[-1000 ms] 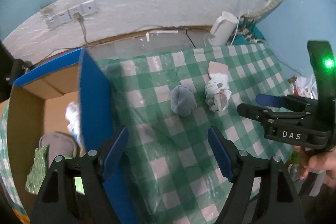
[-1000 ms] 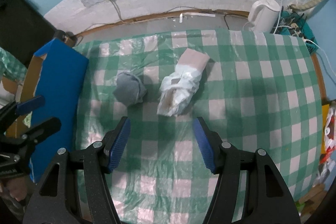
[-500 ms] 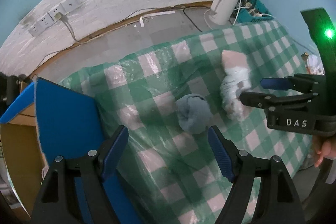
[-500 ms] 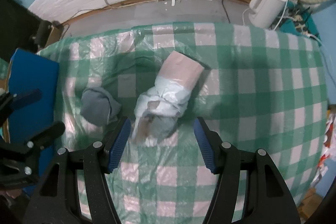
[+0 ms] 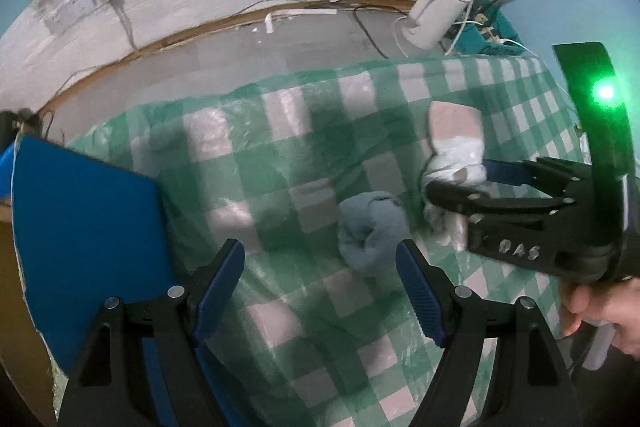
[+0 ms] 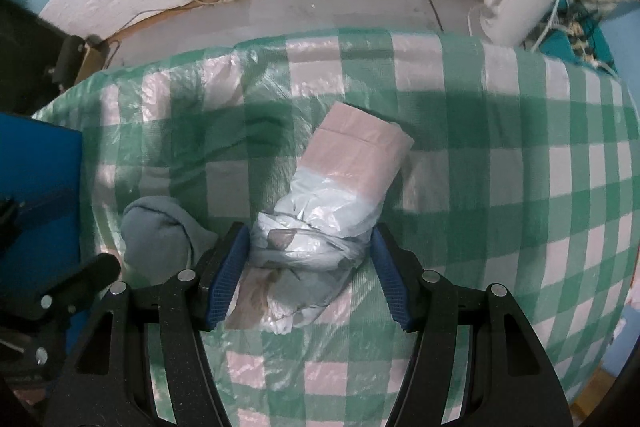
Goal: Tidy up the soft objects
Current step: 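Grasp the white-and-pink bundle with right gripper while left gripper grasps the grey sock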
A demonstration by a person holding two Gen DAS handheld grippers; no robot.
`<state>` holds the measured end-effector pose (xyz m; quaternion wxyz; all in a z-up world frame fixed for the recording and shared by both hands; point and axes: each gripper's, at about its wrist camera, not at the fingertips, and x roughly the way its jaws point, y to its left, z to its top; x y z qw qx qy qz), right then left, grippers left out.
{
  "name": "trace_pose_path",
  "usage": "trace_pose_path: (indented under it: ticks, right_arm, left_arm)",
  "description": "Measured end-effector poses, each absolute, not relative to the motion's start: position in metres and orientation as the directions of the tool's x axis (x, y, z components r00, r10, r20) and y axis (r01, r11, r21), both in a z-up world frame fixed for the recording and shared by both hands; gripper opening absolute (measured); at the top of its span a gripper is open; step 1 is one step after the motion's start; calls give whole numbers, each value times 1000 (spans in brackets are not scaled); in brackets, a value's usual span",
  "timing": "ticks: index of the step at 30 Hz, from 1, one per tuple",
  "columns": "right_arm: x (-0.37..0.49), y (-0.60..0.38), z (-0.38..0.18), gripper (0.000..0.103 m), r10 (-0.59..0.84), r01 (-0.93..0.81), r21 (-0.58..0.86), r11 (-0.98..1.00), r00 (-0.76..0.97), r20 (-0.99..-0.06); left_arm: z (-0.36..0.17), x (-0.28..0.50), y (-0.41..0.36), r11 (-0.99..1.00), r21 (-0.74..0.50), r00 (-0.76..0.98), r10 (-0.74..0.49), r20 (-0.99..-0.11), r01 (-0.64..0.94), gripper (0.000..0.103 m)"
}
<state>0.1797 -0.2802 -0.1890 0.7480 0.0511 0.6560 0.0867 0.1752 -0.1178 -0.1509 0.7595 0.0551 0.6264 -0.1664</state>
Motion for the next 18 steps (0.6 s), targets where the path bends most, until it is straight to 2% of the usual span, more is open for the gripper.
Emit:
trace_pose_path:
  ticks: [2, 9, 18]
  right_arm:
    - [177, -278, -188, 61, 189, -95, 178, 979, 128, -973]
    - [166, -285, -182, 47, 155, -165, 134, 977, 122, -980]
    - [155, -297, -167, 45, 107, -215, 72, 974, 161, -981]
  left_arm:
    - [-150, 174, -124, 931, -109, 169, -177, -970, 347, 79]
    - [-156, 179, -139, 923, -121, 151, -187, -971, 365, 79]
    - [-174, 179, -159, 913, -99, 126, -161, -979, 395, 79]
